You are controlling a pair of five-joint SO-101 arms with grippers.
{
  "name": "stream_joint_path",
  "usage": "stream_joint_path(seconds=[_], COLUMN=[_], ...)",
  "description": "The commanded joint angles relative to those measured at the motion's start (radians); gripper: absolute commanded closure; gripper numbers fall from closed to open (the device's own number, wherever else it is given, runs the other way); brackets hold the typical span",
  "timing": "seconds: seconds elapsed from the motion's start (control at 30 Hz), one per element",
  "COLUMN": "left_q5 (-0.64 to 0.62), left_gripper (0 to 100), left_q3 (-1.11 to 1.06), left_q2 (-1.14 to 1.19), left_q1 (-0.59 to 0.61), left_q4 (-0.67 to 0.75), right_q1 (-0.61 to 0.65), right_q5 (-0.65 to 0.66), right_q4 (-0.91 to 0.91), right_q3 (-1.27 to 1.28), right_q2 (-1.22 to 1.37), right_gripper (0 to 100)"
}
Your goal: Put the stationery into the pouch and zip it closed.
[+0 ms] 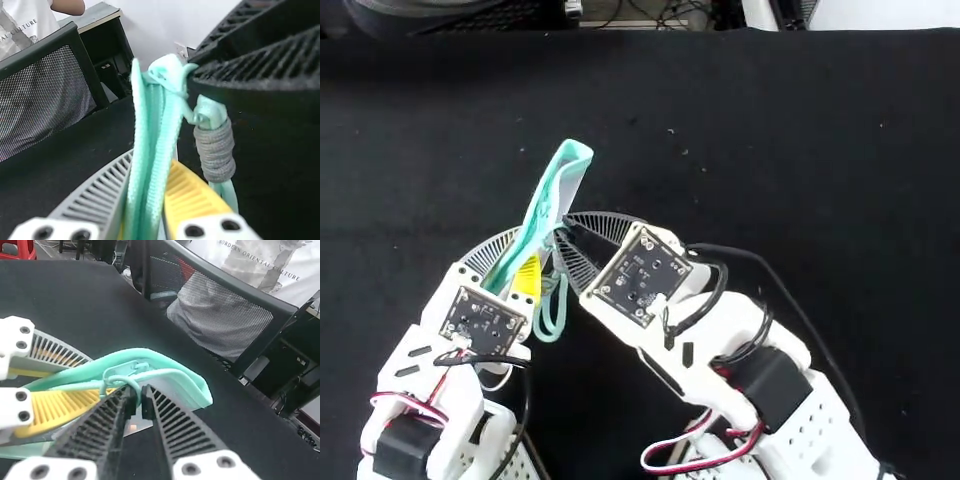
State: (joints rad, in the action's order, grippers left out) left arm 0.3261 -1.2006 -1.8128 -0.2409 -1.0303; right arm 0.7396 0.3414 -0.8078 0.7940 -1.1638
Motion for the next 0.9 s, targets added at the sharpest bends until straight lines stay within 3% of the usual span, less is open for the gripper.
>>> stream_joint_path(seconds=[0.0,0.37,0.57,0.87], left_q5=[0.005,0.005,0.005,0.005], left_gripper=[97,97,97,97], left_q3=[-0.016,-0.016,-0.018,-0.018], left_q2=[-0.002,-0.002,-0.002,-0.002], left_q1=[0.001,0.001,0.001,0.001], left_q4=[-0.026,-0.018,-0.018,-0.018], right_q1=[0.008,0.008,0.025,0.077], right_q5=[0.002,-0.006,-0.072,-0.083], right_q4=[-0.023,-0.028,-0.028,-0.023], right_q3=[-0.005,0.03,0.061,0.07], right_q2=[0.005,0.005,0.002,0.002], right_gripper=[98.3,97.6,82.8,96.9])
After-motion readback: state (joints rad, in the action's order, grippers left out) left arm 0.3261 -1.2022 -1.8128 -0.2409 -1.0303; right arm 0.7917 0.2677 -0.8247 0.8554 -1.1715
